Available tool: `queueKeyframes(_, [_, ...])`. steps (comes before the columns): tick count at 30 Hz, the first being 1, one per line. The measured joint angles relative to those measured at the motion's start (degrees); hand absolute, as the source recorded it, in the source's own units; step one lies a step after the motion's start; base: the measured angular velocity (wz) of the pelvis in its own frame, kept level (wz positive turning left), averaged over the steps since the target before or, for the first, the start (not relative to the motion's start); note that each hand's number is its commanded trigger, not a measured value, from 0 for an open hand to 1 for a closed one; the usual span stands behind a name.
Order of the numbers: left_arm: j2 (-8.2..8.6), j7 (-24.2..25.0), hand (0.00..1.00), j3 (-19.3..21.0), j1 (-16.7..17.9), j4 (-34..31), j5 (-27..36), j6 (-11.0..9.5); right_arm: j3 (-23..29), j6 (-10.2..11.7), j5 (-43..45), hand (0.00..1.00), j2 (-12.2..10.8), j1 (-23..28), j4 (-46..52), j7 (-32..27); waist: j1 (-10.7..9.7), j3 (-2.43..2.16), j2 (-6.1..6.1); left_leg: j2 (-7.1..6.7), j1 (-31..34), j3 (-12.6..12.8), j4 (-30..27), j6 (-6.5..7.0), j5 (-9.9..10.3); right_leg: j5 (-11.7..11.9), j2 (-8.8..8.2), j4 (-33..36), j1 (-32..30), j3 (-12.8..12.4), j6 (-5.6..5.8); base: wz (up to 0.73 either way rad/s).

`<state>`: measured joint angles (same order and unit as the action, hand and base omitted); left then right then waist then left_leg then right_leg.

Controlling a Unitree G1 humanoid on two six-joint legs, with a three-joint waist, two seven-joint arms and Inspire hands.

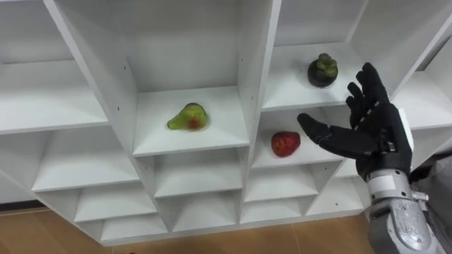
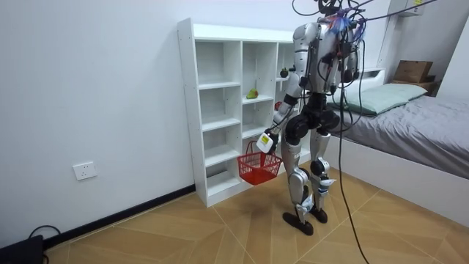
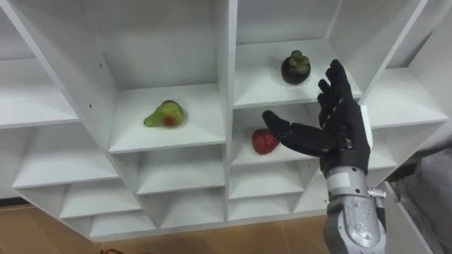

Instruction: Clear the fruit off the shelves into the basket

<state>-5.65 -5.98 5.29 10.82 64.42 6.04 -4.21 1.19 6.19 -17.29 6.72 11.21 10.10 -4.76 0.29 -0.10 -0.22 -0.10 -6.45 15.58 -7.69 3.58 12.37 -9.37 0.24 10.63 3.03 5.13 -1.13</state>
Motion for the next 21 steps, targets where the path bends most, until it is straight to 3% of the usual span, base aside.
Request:
queueKeyframes(12, [0.02, 2.25, 1.00, 0.55, 0.19, 0.09, -3.38, 0.10, 0.23, -0.04, 2.74, 0.00, 0.44, -2.40, 1.92, -1.40, 0.27, -0.18, 0.35, 0.00, 0.46, -0.24, -0.10, 0.01, 0.00, 0.00, -0.01, -0.02, -0.15, 0.23, 0.00, 0.00])
queueKeyframes(21, [0.01, 2.20, 1.00, 1.63, 1.14, -0.16, -4.07, 0.24, 0.88, -0.09, 3.98, 0.00, 0.87, -5.87, 1.90, -5.28, 0.30, -0.33, -0.74, -0.01, 0.84, -1.01, -0.13, 0.01, -0.01, 0.00, -0.11, -0.10, -0.16, 1.44, 0.00, 0.05])
